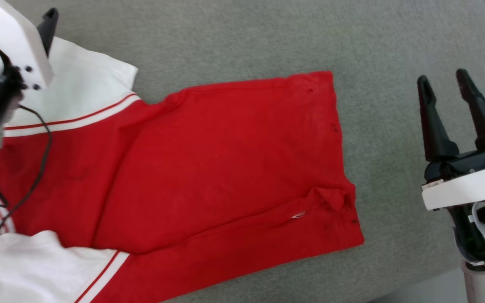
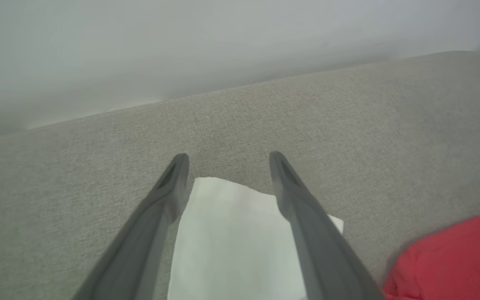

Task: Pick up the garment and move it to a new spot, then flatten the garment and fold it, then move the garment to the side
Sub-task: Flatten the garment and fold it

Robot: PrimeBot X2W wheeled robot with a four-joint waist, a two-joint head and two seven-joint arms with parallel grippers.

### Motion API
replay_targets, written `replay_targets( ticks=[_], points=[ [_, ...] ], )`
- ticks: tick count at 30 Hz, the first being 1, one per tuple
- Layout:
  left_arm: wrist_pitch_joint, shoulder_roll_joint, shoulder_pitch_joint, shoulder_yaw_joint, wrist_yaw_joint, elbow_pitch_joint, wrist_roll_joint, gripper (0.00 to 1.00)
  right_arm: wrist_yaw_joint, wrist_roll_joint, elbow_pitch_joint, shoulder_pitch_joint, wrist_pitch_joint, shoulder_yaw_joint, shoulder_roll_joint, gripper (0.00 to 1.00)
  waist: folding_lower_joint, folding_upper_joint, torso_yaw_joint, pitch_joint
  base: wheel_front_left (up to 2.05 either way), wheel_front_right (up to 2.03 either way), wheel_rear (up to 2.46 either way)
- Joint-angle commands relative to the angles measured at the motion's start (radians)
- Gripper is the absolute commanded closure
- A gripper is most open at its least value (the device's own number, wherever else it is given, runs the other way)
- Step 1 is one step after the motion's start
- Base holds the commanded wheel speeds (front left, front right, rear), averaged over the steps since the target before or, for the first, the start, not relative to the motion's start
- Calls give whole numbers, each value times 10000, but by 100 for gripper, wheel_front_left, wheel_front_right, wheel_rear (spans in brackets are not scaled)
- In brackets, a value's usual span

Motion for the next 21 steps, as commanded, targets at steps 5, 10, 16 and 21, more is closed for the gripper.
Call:
replay_targets(
  ticks=[5,10,16,21],
  points=[
    [2769,705,-843,-147,154,656,-561,0,-4,176,327,-222,-213,243,208,0,-2,-1,-898,878,0,0,0],
    [4514,1204,-750,-329,554,886,-767,0,-4,338,669,-230,-344,394,270,0,-2,-1,-1130,1134,0,0,0],
    [5267,1206,-123,-824,985,1160,-610,71,-4,740,924,-395,-348,657,198,0,-2,-1,-1231,1279,0,0,0],
    [4622,818,236,-740,1085,1295,-699,100,-4,1020,1088,-517,-185,729,-57,0,-2,-1,-1107,1132,0,0,0]
  ],
)
